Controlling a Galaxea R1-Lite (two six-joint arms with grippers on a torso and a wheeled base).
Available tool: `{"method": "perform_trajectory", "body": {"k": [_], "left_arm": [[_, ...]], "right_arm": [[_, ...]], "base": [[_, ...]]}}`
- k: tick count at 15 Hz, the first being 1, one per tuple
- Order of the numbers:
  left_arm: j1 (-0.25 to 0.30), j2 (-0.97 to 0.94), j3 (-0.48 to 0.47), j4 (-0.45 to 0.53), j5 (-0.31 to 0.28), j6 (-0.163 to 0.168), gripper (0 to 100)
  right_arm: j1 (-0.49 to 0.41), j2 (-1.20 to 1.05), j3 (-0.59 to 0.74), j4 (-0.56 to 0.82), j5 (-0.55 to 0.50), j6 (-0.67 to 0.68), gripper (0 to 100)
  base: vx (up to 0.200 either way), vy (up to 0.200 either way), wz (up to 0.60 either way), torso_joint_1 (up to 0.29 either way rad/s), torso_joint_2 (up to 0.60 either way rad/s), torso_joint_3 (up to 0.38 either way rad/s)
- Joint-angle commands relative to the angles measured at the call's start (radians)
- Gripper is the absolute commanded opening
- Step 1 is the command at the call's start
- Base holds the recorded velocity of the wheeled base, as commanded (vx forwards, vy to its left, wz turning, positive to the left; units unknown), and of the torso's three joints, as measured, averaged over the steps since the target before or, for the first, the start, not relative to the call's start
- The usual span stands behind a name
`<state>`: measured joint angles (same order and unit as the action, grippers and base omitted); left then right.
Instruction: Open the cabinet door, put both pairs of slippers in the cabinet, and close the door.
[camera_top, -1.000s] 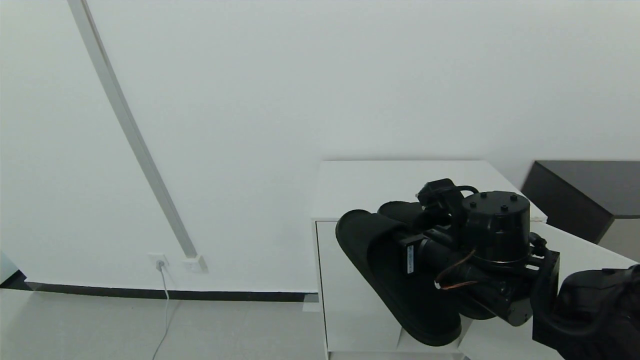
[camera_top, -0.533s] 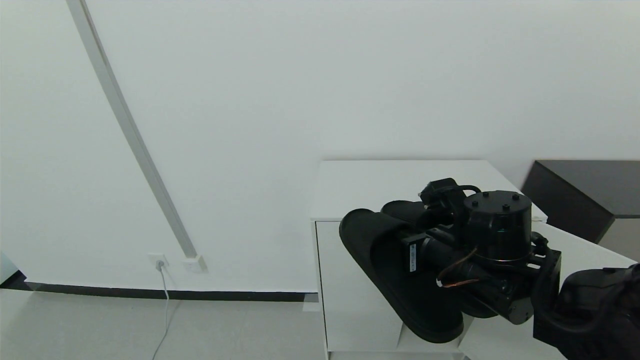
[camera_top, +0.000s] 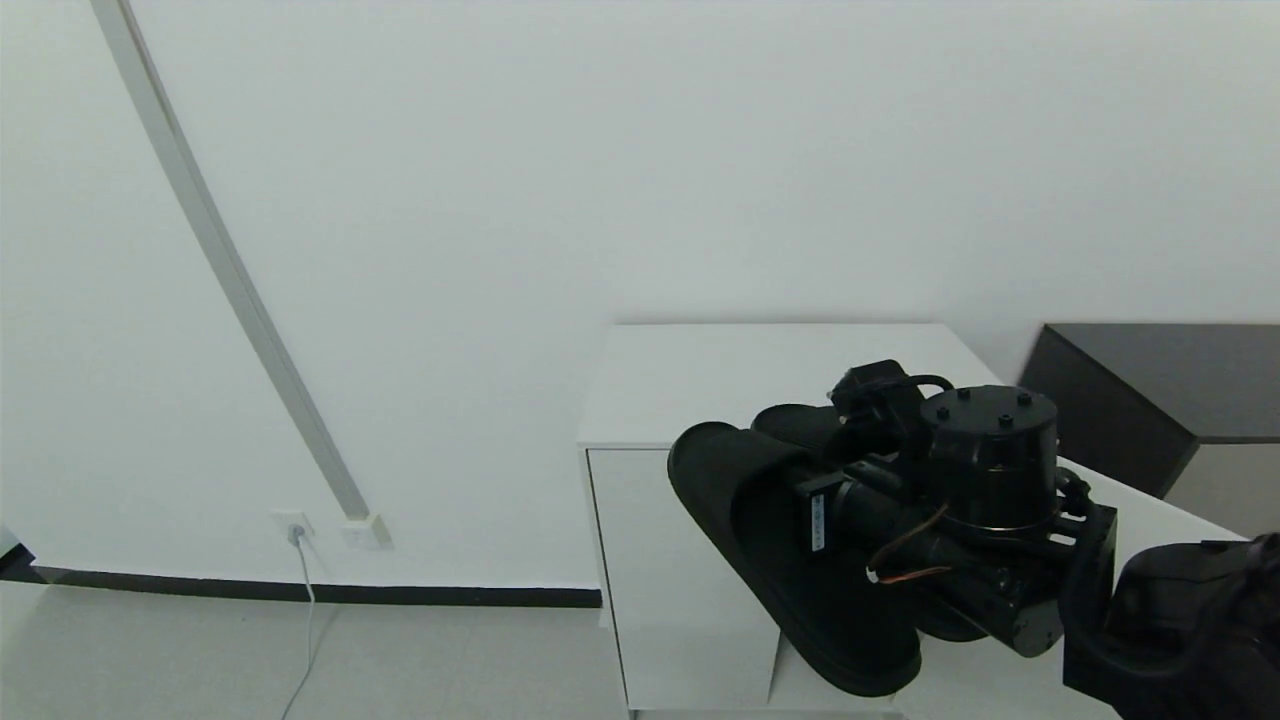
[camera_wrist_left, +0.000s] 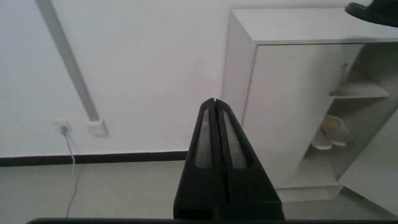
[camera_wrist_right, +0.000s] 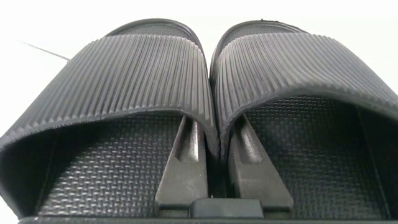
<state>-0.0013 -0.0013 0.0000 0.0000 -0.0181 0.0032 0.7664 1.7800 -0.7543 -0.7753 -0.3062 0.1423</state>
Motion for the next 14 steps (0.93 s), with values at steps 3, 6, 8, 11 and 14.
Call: {"method": "perform_trajectory", "body": {"k": [3, 6, 8, 11, 14], "left_arm": [[0.000, 0.001, 0.000, 0.000, 0.001, 0.000, 0], [0.000, 0.001, 0.000, 0.000, 0.001, 0.000, 0], [0.000, 0.001, 0.000, 0.000, 0.001, 0.000, 0], [0.000, 0.001, 0.000, 0.000, 0.001, 0.000, 0], [0.000, 0.001, 0.000, 0.000, 0.001, 0.000, 0]], "right_arm": [[0.001, 0.002, 0.001, -0.001, -0.001, 0.002, 0], [0.001, 0.004, 0.001, -0.001, -0.002, 0.002, 0], [0.001, 0.004, 0.003, -0.001, -0.002, 0.002, 0], [0.001, 0.006, 0.004, -0.012, -0.002, 0.002, 0], [0.001, 0.004, 0.006, -0.018, -0.002, 0.002, 0]], "base": [[0.000, -0.200, 0.00, -0.002, 0.01, -0.001], [0.000, -0.200, 0.00, 0.004, 0.01, -0.001], [0.000, -0.200, 0.00, 0.005, 0.00, 0.002], [0.000, -0.133, 0.00, 0.000, 0.00, 0.003], [0.000, 0.000, 0.00, 0.000, 0.00, 0.000]]}}
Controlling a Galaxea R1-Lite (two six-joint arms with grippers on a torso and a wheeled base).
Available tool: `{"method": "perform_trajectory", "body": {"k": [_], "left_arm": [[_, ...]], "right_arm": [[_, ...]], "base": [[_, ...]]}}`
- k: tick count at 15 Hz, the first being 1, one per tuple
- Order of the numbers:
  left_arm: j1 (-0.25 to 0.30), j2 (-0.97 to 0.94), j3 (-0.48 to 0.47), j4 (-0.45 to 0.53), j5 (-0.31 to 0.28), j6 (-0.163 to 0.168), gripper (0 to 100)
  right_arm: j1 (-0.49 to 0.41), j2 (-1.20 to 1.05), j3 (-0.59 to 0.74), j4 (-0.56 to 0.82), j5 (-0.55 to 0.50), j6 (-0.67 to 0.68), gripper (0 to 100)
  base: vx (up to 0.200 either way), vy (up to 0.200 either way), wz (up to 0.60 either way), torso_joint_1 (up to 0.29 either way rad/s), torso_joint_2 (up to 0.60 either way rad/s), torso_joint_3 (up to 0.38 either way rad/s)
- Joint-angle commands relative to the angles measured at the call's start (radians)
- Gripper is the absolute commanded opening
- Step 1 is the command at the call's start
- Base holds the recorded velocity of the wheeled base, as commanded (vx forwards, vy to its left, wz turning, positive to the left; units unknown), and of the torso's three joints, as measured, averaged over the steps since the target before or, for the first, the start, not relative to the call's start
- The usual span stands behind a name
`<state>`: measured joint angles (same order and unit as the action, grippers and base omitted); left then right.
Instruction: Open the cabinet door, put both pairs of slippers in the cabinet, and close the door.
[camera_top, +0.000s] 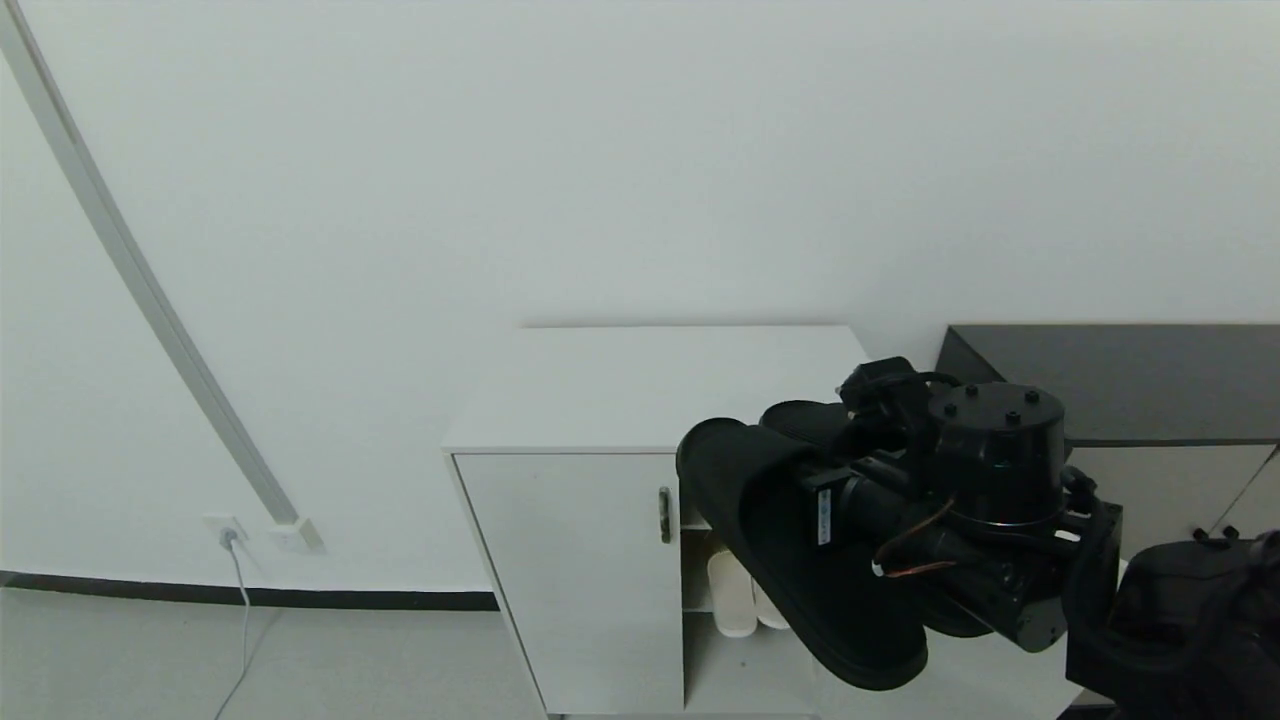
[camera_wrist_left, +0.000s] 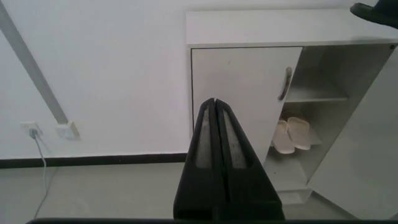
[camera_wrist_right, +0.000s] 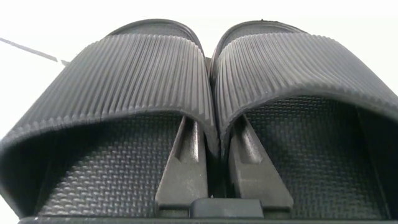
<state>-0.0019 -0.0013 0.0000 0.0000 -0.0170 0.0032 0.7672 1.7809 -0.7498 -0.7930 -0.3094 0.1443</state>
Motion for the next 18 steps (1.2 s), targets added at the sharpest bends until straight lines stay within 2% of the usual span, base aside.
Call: {"method": "perform_trajectory", "body": {"k": [1, 8, 12, 18], "left_arm": [[0.000, 0.001, 0.000, 0.000, 0.000, 0.000, 0], [0.000, 0.001, 0.000, 0.000, 0.000, 0.000, 0], [0.000, 0.001, 0.000, 0.000, 0.000, -0.002, 0], [0.000, 0.001, 0.000, 0.000, 0.000, -0.002, 0]], "right_arm": [[0.000, 0.003, 0.001, -0.003, 0.001, 0.000, 0], [-0.008, 0.019, 0.015, -0.040, 0.001, 0.000, 0], [-0.031, 0.048, 0.035, -0.123, 0.004, -0.023, 0], [-0.031, 0.048, 0.052, -0.129, 0.003, -0.038, 0]], "base": [[0.000, 0.000, 0.00, 0.000, 0.00, 0.000], [0.000, 0.000, 0.00, 0.000, 0.00, 0.000], [0.000, 0.000, 0.00, 0.000, 0.00, 0.000], [0.000, 0.000, 0.00, 0.000, 0.00, 0.000]]}}
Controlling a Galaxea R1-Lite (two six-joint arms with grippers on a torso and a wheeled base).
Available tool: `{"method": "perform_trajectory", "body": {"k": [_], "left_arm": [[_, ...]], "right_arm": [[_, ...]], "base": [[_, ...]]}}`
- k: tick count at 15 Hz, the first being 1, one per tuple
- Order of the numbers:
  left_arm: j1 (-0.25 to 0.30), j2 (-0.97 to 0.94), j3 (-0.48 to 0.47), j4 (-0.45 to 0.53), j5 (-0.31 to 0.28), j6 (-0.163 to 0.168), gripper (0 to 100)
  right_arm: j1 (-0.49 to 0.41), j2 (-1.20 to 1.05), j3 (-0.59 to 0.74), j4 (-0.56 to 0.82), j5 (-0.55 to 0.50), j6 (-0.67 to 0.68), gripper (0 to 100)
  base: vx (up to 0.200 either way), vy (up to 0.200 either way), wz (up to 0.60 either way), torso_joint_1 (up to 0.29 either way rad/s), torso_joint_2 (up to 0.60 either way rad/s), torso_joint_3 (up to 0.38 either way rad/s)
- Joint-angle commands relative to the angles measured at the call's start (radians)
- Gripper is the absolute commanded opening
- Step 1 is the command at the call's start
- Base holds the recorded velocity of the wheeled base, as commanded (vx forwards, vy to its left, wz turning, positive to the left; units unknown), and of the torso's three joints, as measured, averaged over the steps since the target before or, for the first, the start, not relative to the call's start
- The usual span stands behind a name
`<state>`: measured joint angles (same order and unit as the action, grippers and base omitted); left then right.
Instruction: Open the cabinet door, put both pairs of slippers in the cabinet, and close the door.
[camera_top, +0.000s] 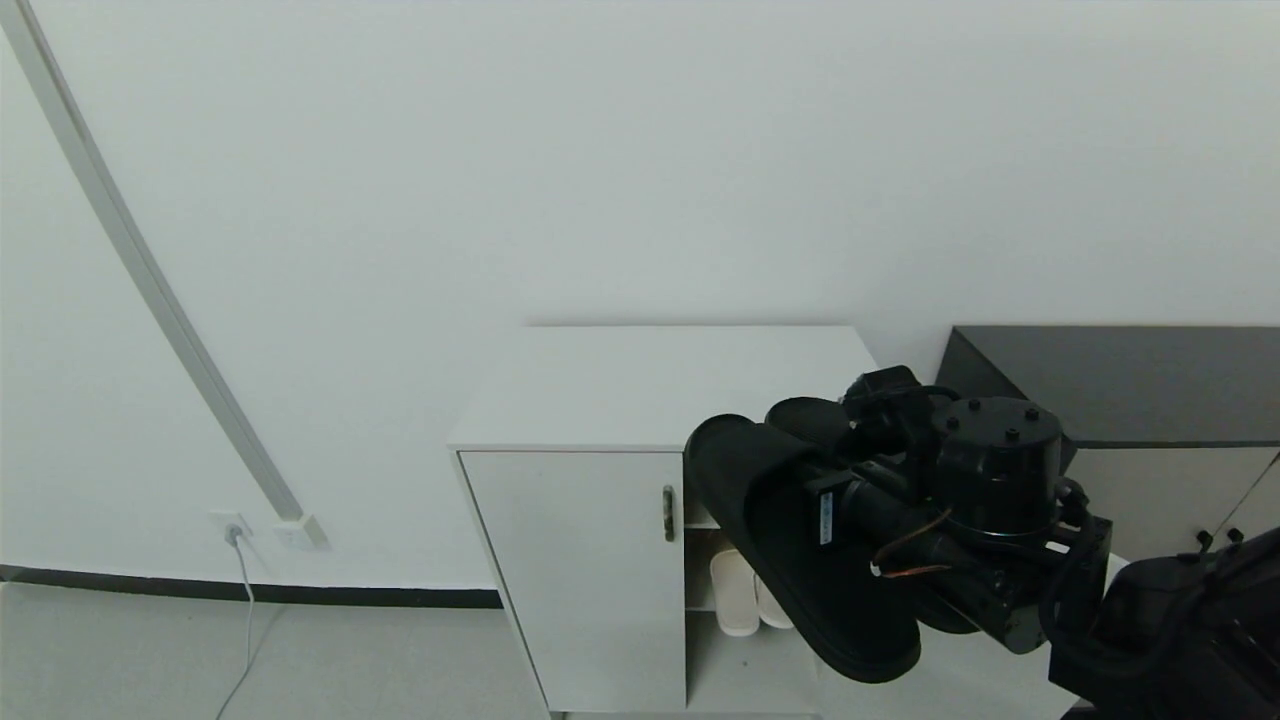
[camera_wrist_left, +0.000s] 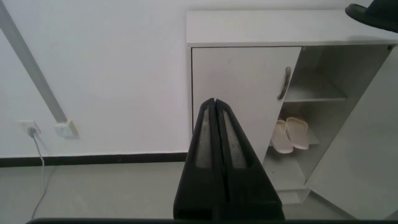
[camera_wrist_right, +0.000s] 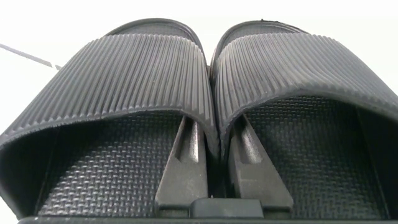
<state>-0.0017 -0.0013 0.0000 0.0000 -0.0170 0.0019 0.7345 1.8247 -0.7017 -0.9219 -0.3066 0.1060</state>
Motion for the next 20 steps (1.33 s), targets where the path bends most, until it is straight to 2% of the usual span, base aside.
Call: {"method": "perform_trajectory", "body": {"k": [1, 9, 20], "left_arm": [[0.000, 0.001, 0.000, 0.000, 0.000, 0.000, 0], [0.000, 0.001, 0.000, 0.000, 0.000, -0.002, 0], [0.000, 0.001, 0.000, 0.000, 0.000, 0.000, 0]], "right_arm": [[0.002, 0.004, 0.004, -0.002, 0.000, 0.000, 0], [0.002, 0.011, 0.010, -0.015, 0.000, -0.011, 0], [0.002, 0.019, 0.018, -0.035, 0.000, -0.015, 0]], "base": [[0.000, 0.000, 0.00, 0.000, 0.00, 0.000], [0.000, 0.000, 0.00, -0.128, 0.29, 0.165], [0.000, 0.000, 0.00, -0.217, 0.53, 0.312]]}}
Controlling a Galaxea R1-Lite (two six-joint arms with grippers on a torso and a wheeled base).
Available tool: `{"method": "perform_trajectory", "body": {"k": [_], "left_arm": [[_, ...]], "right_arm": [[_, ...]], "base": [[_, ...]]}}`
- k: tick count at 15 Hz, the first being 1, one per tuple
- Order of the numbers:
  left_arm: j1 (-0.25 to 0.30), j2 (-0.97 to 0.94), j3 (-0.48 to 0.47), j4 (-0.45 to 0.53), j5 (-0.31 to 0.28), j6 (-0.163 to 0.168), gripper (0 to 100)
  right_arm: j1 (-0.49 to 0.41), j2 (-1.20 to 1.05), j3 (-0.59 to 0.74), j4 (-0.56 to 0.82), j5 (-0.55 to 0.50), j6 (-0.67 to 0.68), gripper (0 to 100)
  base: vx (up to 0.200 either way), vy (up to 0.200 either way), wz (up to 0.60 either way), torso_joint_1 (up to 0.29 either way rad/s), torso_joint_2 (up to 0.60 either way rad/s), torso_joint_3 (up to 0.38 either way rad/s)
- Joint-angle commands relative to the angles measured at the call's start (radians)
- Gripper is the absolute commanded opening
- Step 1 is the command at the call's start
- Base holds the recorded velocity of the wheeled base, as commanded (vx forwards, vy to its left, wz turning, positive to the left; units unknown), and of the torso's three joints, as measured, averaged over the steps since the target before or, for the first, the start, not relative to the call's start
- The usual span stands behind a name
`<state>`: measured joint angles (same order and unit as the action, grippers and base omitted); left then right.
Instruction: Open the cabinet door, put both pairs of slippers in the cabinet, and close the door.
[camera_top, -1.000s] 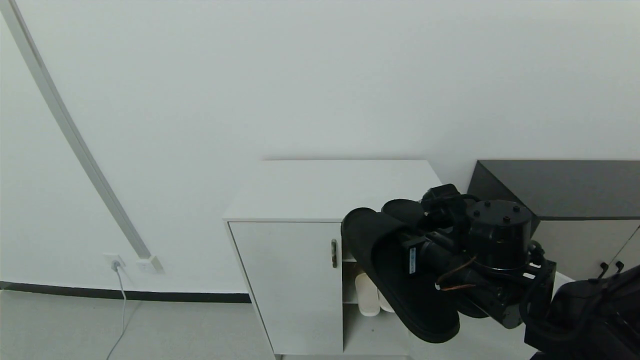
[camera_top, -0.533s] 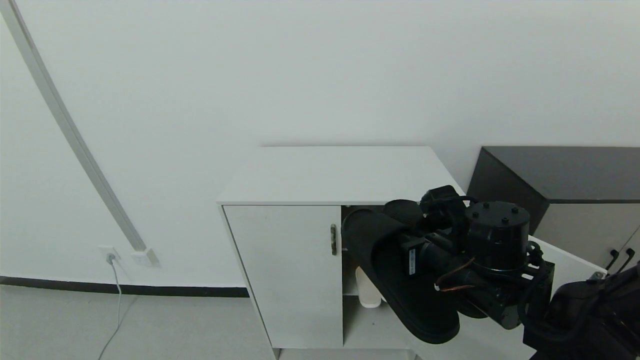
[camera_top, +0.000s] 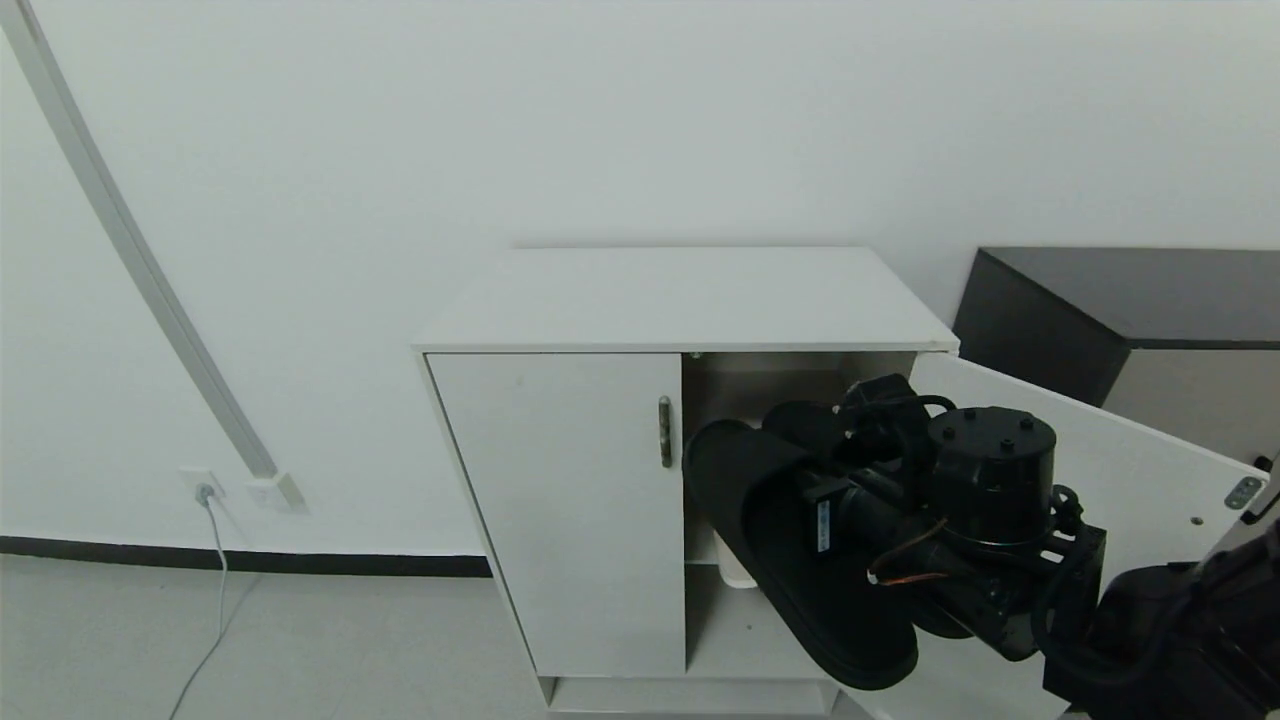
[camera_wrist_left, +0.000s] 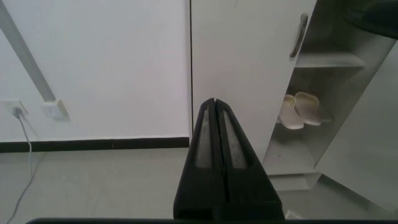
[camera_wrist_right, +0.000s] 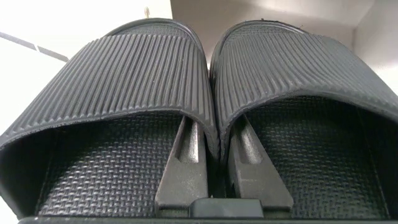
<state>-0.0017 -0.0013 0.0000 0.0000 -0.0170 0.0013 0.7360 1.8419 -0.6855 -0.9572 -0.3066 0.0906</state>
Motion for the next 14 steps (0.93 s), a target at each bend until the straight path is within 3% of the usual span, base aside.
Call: {"method": "perform_trajectory", "body": {"k": [1, 14], "left_arm": [[0.000, 0.001, 0.000, 0.000, 0.000, 0.000, 0], [0.000, 0.001, 0.000, 0.000, 0.000, 0.000, 0]], "right_arm": [[0.000, 0.002, 0.001, -0.002, 0.000, 0.000, 0], [0.000, 0.002, 0.003, -0.002, 0.000, 0.000, 0]], "base": [[0.000, 0.000, 0.00, -0.203, 0.52, 0.325], [0.000, 0.000, 0.00, -0.142, 0.48, 0.332]]}}
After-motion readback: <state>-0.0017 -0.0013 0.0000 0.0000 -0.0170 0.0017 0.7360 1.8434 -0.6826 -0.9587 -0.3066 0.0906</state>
